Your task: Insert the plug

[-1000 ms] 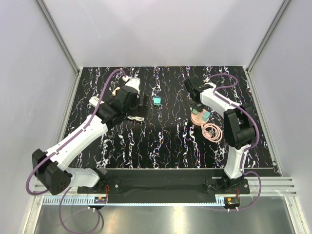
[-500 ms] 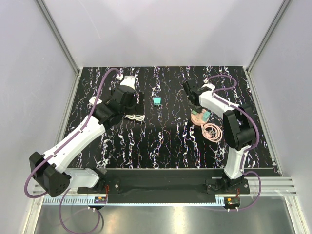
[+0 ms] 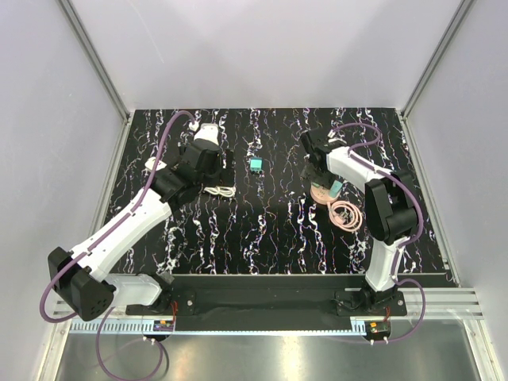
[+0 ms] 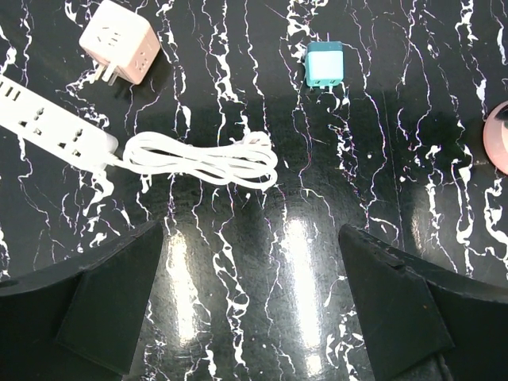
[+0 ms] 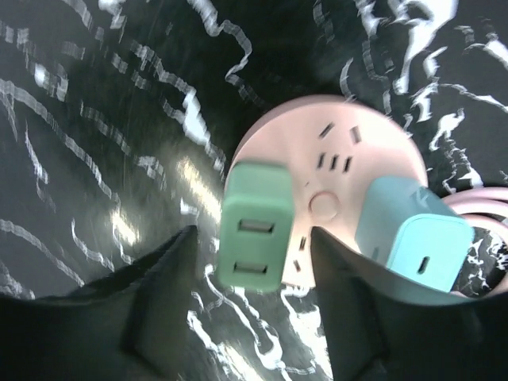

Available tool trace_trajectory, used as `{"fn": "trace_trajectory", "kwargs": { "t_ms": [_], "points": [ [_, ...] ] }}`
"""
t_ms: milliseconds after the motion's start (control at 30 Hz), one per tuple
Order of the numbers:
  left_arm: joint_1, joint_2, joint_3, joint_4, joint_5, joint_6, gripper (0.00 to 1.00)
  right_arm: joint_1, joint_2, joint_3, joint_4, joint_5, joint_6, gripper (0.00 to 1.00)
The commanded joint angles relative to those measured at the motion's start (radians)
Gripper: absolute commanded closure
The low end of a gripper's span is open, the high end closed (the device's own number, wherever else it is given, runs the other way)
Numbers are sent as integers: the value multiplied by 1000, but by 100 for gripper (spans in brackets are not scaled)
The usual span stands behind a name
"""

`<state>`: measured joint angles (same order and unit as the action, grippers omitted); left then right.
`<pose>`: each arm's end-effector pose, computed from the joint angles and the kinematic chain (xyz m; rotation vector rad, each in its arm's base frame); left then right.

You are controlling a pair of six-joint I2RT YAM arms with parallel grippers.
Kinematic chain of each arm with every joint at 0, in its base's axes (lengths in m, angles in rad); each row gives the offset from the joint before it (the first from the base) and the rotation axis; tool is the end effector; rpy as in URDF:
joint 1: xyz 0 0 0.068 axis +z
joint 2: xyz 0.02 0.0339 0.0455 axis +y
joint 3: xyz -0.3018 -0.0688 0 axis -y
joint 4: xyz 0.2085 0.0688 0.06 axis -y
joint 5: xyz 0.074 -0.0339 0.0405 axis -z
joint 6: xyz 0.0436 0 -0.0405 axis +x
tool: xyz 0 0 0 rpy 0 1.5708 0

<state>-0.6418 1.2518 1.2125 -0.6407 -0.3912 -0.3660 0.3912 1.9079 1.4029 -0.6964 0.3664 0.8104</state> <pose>0.1901 -0.1213 0.3800 0.0956 2.1918 -0.1245 0.3505 0.1277 0.2430 0.6366 2.5548 -0.1242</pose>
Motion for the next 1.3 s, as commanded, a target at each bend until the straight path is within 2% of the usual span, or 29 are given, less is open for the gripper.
{"fn": "trace_trajectory", "kwargs": {
  "t_ms": [0, 33, 267, 400, 533, 633, 667, 933, 1067, 1267],
  "points": [
    [5, -12, -8, 41, -29, -40, 1, 3, -64, 82, -26, -110, -117, 30],
    [7, -15, -11, 44, -31, -44, 1, 3, -72, 96, -35, -113, -128, 26],
    [11, -17, -10, 44, -86, -68, 1, 3, -214, 105, -68, -116, -191, 14],
    [19, 20, -14, 42, -74, -87, 1, 3, -292, 33, -75, -164, -203, 11],
    [59, 124, 22, 9, -32, -90, 1, 3, -392, -59, -46, -234, -278, 15],
    [109, 188, 53, 3, 160, -76, 1, 3, -508, -131, -26, -277, -303, 17],
    [119, 202, 58, 3, 179, -68, 1, 3, -535, -171, -19, -299, -307, 17],
    [252, 332, 194, 4, 98, 55, 5, 3, -776, -364, 100, -431, -306, 17],
    [320, 448, 303, -1, 69, 128, 2, 3, -826, -441, 133, -492, -301, 17],
    [376, 658, 461, -37, 71, 217, 1, 3, -862, -450, 127, -526, -318, 14]
  ]
}}
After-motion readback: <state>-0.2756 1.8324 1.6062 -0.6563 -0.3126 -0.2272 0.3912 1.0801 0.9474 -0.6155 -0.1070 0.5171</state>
